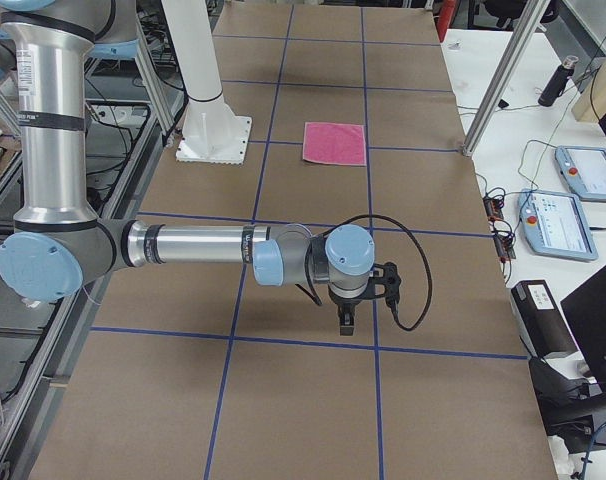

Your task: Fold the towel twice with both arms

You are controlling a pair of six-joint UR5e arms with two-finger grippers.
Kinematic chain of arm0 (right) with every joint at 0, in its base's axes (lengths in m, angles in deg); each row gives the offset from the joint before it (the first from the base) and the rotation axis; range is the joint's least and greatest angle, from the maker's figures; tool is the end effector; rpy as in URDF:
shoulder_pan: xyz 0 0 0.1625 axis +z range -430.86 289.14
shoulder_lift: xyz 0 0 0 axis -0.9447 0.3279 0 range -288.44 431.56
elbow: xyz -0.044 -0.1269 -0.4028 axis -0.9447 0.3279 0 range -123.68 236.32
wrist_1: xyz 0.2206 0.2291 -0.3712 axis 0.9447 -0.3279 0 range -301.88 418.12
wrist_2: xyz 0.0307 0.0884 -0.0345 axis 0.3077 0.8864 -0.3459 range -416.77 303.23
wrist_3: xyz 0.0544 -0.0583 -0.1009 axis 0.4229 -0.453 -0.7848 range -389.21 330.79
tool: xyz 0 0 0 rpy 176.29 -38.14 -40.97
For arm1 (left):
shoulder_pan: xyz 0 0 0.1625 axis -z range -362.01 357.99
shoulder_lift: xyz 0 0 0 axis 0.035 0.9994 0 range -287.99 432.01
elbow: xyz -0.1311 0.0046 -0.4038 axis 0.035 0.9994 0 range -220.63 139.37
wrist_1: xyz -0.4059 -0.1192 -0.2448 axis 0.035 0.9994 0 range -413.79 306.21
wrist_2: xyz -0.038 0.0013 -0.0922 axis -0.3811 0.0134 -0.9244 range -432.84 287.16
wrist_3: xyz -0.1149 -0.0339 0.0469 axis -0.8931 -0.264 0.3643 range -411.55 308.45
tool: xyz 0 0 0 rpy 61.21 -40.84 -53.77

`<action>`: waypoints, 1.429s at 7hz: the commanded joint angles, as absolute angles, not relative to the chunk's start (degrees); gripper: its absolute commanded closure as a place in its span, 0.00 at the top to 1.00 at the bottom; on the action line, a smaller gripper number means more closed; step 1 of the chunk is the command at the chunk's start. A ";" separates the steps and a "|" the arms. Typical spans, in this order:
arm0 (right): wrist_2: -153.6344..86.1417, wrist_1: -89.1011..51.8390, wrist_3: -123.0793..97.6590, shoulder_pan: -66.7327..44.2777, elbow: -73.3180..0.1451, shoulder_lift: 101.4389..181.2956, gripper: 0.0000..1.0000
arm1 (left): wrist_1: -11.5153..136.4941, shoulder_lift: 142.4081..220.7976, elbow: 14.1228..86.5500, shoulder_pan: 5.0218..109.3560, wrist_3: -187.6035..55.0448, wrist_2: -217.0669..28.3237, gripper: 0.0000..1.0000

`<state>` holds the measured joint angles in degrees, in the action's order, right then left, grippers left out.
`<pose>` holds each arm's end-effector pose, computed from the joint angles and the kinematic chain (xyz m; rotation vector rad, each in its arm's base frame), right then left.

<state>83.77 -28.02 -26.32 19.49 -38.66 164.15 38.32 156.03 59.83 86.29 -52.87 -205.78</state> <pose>0.0375 -0.5585 0.6375 0.0825 -0.8831 0.0047 -0.0298 -0.5356 0.6301 0.0898 0.7513 0.0495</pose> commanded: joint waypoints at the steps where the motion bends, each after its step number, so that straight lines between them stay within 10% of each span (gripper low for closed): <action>1: 83.77 -28.10 -26.31 19.49 -38.60 164.11 1.00 | 38.32 155.51 59.83 86.32 -52.87 -205.82 1.00; 10: 83.25 -27.58 -24.83 17.83 -40.18 159.29 1.00 | 37.06 166.75 61.56 85.37 -57.48 -213.54 1.00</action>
<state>83.89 -27.87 -25.84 18.75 -40.12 160.45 34.72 165.28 60.03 86.89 -54.28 -212.35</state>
